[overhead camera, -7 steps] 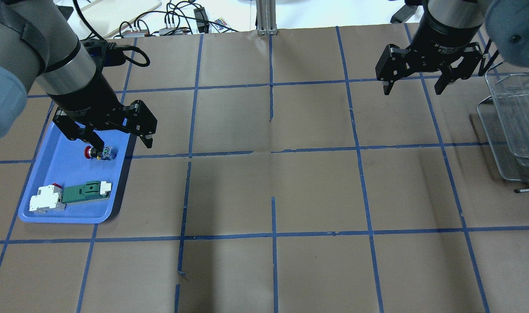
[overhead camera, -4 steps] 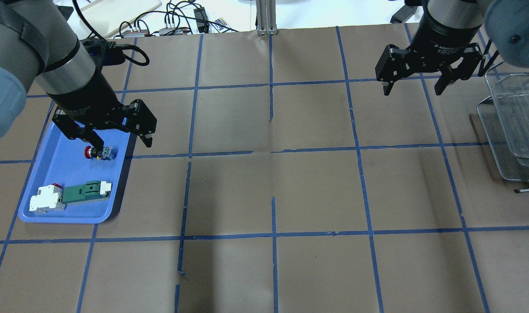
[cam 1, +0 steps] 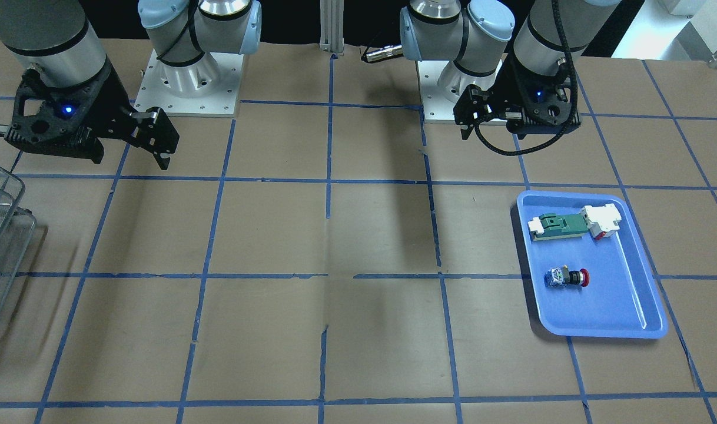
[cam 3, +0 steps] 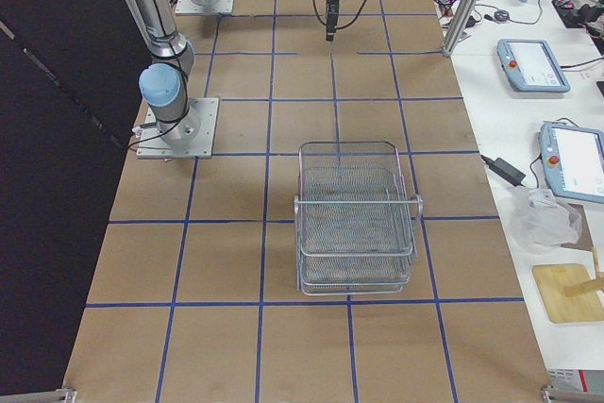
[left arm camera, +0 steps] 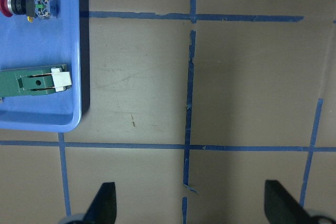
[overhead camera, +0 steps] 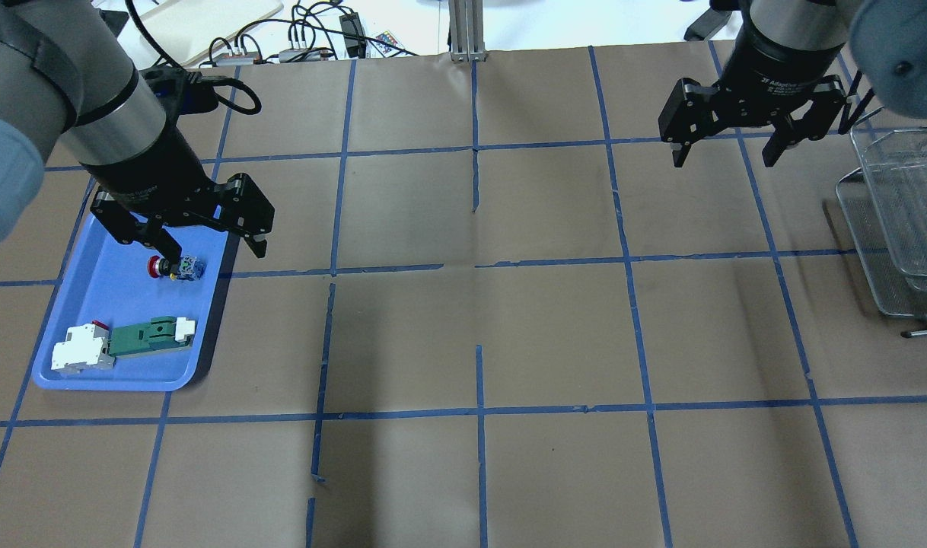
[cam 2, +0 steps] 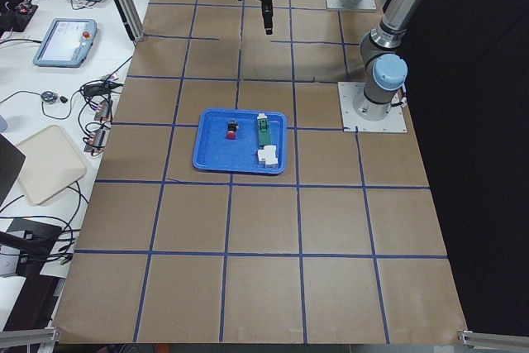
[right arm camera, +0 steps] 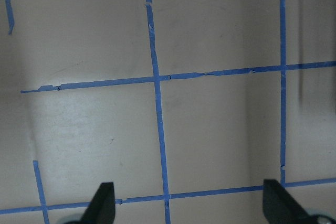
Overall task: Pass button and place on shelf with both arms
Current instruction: 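Move the left gripper back and lower it beside the blue tray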
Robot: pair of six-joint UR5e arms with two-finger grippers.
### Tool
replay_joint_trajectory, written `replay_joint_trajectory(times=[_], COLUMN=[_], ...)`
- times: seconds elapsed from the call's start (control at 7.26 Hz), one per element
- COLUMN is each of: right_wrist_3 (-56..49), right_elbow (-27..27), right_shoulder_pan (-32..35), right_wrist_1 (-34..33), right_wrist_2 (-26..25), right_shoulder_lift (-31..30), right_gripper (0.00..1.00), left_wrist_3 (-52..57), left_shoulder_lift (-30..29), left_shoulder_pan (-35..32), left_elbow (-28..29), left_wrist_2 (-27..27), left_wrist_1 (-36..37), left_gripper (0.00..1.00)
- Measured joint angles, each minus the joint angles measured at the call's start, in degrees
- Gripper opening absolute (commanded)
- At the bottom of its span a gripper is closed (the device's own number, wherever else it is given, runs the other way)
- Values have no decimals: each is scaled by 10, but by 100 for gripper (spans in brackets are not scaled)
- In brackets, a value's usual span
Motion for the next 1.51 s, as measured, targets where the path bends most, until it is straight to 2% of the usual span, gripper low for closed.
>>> replay_joint_trajectory(times=[0.55, 0.83, 1.1, 1.38, 1.51], right_wrist_3=[1, 0, -2, -3, -3], right_elbow=[0, 0, 0, 0, 0], right_shoulder_pan=[0, 0, 1, 2, 2], right_wrist_1=[0, 0, 0, 1, -1], right_wrist_2=[0, -1, -1, -1, -2], right_shoulder_lift=[-1, -1, 0, 0, 1], right_gripper=[100, 100, 100, 100, 100], left_wrist_3=[-1, -31, -92, -109, -112], left_shoulder_lift=[-3, -14, -26, -40, -52], left_shoulder_pan=[5, 23, 96, 207, 261], left_elbow=[-3, -18, -39, -46, -46], left_wrist_2=[-1, -1, -5, -24, -55], left_wrist_1=[-3, 31, 115, 140, 143], left_gripper=[100, 100, 100, 100, 100])
